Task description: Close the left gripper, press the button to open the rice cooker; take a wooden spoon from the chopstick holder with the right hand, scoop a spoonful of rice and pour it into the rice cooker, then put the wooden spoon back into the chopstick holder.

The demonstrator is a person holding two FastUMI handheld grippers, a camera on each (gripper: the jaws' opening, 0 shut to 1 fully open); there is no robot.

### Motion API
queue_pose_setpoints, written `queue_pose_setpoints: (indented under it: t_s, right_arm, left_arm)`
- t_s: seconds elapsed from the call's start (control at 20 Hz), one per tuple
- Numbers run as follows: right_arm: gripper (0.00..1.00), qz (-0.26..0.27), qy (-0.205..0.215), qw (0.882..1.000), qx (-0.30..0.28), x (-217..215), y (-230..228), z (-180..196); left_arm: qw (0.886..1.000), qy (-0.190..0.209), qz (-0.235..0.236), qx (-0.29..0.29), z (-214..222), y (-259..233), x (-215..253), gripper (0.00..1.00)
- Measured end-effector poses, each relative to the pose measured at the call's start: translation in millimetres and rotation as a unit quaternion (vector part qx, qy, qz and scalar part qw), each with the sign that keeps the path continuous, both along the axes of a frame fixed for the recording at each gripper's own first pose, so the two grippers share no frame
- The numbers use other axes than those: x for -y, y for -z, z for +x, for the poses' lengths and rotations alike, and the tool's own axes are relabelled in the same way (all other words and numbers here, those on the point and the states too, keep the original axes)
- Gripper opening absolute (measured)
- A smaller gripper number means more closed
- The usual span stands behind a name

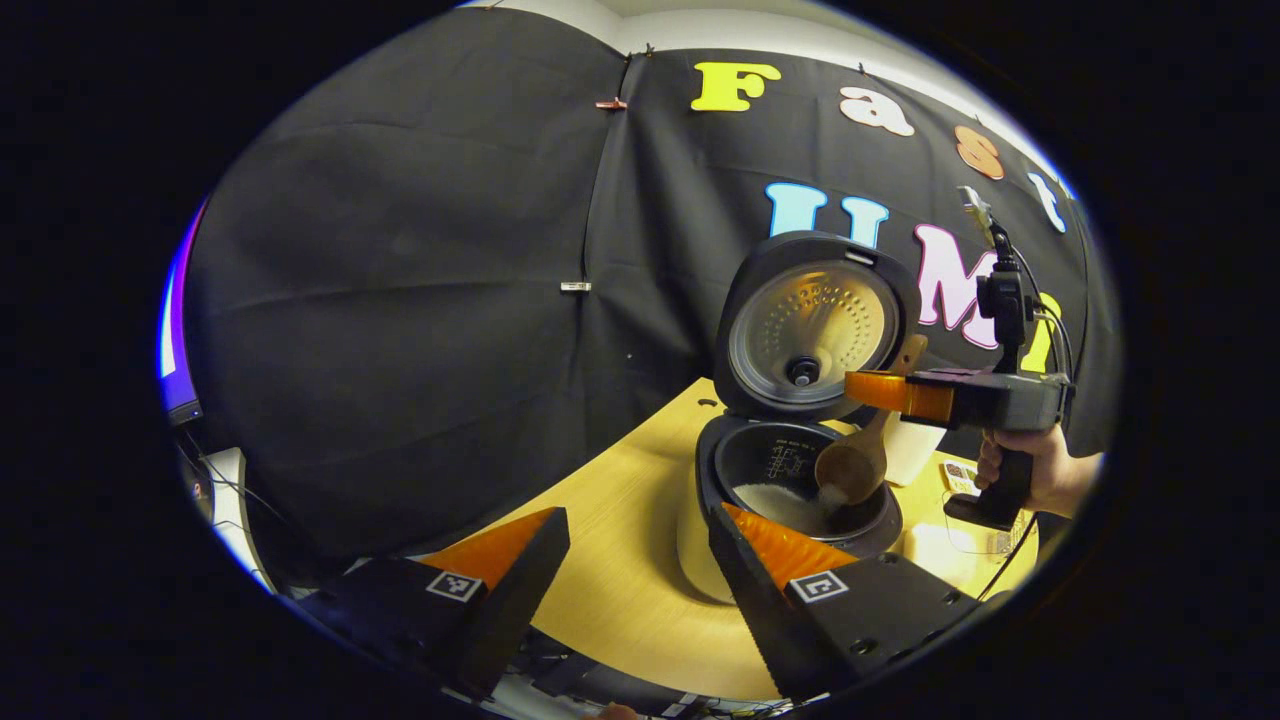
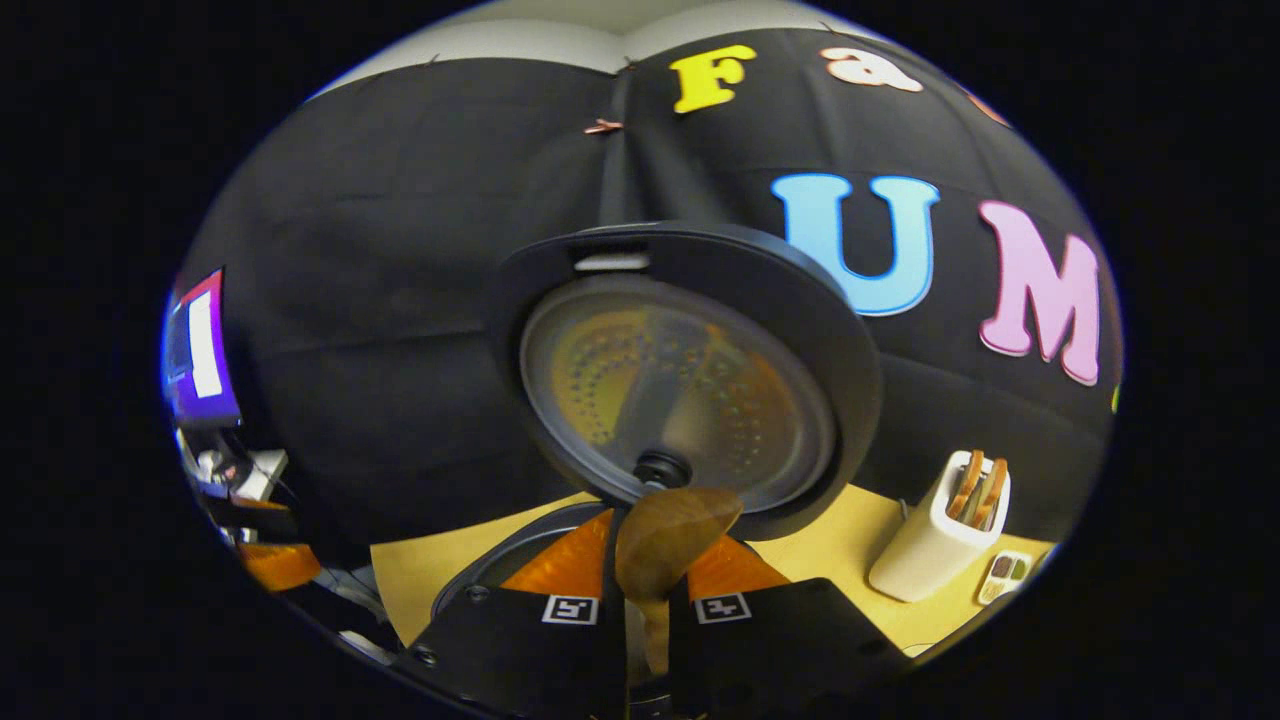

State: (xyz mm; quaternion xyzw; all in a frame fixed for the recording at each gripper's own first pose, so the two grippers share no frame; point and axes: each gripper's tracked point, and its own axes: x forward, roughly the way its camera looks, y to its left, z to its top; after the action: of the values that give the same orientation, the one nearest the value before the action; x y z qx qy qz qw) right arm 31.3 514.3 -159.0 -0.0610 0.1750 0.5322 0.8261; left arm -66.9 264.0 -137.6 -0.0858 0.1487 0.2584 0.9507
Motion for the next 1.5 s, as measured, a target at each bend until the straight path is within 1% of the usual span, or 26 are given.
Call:
queue_pose_setpoints:
  t_s: [0.15,0.2,0.25,0.4,0.45,0.5,0.65,0.85,0.95,1.05,1.1,1.15,1.4,1.5]
  right_arm:
    - [0.20,-0.016,-0.031,0.999,0.027,-4.7,6.5,-11.5]
    - [0.20,-0.018,-0.038,0.999,0.029,-4.9,7.0,-14.4]
    - [0.20,-0.019,-0.041,0.999,0.031,-5.7,8.8,-16.1]
    - [0.20,-0.022,-0.036,0.999,0.025,-0.8,4.7,-18.9]
    - [0.16,-0.015,-0.028,0.999,0.015,-0.1,1.0,-17.5]
    - [0.20,-0.005,-0.017,1.000,0.001,2.8,-3.4,-13.7]
    - [0.20,0.033,0.032,0.997,-0.059,16.8,-24.5,2.1]
    - [0.20,0.079,0.098,0.983,-0.131,48.5,-44.8,31.7]
    - [0.20,0.096,0.131,0.975,-0.152,72.5,-51.3,46.4]
    - [0.20,0.112,0.162,0.967,-0.163,103.7,-57.3,62.9]
    - [0.15,0.116,0.174,0.964,-0.166,118.8,-58.7,68.2]
    - [0.20,0.117,0.189,0.960,-0.171,136.0,-57.8,74.2]
    - [0.20,0.131,0.269,0.941,-0.155,228.1,-65.1,120.1]
    - [0.20,0.136,0.306,0.930,-0.151,271.3,-65.9,137.0]
  left_arm:
    - [1.000,0.000,0.007,-0.002,-1.9,0.1,-0.4,0.96]
    - [1.000,0.000,0.010,-0.002,-3.1,-1.1,-0.5,0.93]
    - [1.000,0.001,0.013,-0.002,-4.1,-2.8,-0.3,0.96]
    - [1.000,0.003,0.013,0.000,-2.5,-3.6,4.9,0.96]
    - [1.000,0.005,0.014,0.001,-0.7,-4.5,7.2,0.96]
    - [1.000,0.006,0.014,0.002,-0.4,-4.2,9.7,0.96]
    - [1.000,0.015,0.019,0.007,3.2,-9.7,17.9,0.96]
    - [0.999,0.030,0.023,0.012,11.8,-16.5,32.4,0.96]
    - [0.999,0.042,0.026,0.016,18.4,-20.8,44.3,0.96]
    - [0.998,0.056,0.029,0.019,25.7,-25.2,58.2,0.96]
    - [0.997,0.064,0.030,0.021,30.2,-26.7,66.5,0.93]
    - [0.997,0.073,0.031,0.023,35.2,-28.9,75.8,0.96]
    - [0.991,0.126,0.030,0.028,62.1,-38.9,127.0,0.96]
    - [0.988,0.148,0.036,0.030,75.3,-44.8,150.7,0.96]
